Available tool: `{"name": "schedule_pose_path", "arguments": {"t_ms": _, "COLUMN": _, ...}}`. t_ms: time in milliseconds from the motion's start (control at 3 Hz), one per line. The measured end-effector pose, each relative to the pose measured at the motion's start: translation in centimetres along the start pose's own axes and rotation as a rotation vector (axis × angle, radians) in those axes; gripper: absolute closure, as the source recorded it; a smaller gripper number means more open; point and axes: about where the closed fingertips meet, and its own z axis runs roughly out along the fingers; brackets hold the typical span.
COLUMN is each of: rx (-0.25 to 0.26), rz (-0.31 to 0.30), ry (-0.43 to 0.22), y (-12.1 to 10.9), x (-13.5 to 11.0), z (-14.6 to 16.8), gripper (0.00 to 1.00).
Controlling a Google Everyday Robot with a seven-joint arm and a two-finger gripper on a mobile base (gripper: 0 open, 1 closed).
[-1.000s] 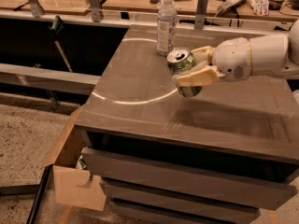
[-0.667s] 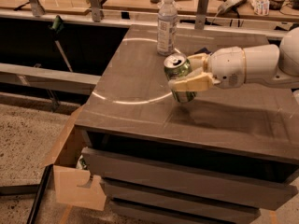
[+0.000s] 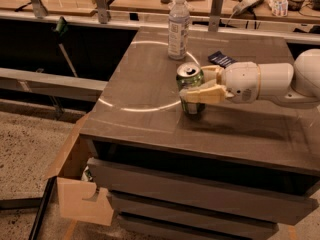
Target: Place green can upright
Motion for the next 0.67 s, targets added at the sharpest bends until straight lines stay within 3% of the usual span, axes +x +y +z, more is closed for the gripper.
{"name": "schedule_pose_path", "arguments": {"t_ms": 667, "rx": 0.0, "rz": 0.006, "ry": -0.073, "y": 0.22, "x": 0.87, "z": -0.44, "gripper": 0.39}}
